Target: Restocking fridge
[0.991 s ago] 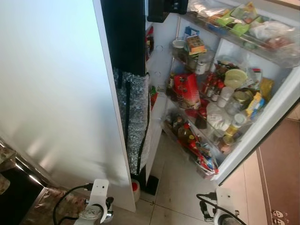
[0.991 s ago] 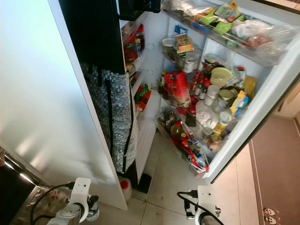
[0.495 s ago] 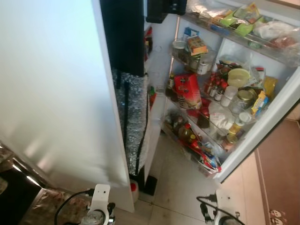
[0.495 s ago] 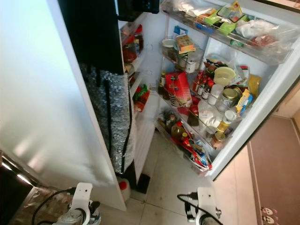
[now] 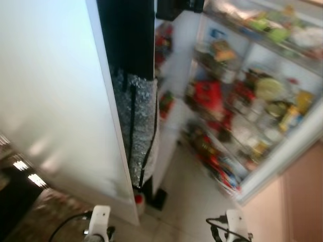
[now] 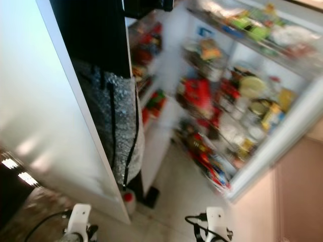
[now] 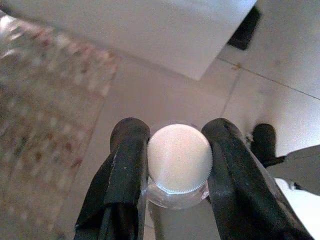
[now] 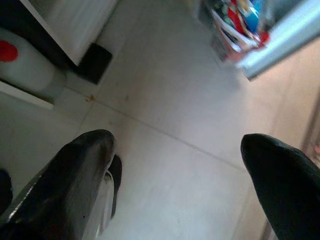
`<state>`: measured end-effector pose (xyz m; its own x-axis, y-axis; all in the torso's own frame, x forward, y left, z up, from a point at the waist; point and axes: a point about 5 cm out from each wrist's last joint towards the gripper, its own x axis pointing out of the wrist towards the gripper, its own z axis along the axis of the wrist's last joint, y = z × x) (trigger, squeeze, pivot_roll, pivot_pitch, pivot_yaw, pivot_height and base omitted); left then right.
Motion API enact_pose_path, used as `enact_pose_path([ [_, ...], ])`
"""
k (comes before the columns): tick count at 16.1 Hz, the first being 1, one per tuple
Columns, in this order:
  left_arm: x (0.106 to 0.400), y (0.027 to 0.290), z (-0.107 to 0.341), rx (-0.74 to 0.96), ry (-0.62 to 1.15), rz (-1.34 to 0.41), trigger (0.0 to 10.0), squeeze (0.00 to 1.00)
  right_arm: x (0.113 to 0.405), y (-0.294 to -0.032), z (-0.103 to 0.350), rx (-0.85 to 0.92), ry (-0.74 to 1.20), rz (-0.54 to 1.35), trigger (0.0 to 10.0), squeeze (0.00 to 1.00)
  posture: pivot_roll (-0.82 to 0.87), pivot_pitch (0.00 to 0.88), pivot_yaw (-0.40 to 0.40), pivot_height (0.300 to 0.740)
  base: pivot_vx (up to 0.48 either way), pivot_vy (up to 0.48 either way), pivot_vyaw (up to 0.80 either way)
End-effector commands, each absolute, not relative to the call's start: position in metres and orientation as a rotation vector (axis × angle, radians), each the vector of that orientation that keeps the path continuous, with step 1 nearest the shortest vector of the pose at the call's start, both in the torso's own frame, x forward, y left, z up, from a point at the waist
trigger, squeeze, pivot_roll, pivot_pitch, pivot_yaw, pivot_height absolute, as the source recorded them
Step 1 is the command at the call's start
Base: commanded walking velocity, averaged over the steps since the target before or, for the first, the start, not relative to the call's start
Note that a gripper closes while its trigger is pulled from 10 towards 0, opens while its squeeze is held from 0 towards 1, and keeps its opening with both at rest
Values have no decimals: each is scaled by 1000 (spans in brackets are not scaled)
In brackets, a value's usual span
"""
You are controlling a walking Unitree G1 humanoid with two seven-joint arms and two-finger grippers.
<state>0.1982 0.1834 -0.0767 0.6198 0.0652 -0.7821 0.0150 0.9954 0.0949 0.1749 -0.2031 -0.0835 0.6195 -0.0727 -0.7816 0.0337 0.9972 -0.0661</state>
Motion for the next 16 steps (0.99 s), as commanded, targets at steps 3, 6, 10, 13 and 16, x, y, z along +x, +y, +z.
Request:
enact_pose_path([
  [3, 194, 176, -80, 93, 918, 0, 10000, 0, 168, -210, -85, -64, 909, -82, 10000, 0, -151, 133, -25, 740, 0, -360, 0],
  [6, 194, 176, -80, 99, 917, -4, 10000, 0, 172, -207, -84, -73, 897, -66, 10000, 0, -151, 137, -25, 740, 0, -360, 708],
  [10, 192, 177, -80, 96, 919, 7, 10000, 0, 178, -200, -82, -30, 864, -51, 10000, 0, -145, 140, -28, 740, 0, -271, 342],
  [13, 191, 177, -81, 92, 920, 13, 10000, 0, 190, -201, -74, -45, 795, -27, 10000, 0, -143, 137, -27, 740, 0, 0, 0],
  [16, 189, 177, -82, 90, 921, 12, 10000, 0, 205, -206, -63, -78, 708, -31, 10000, 0, -143, 131, -28, 740, 0, 0, 0],
])
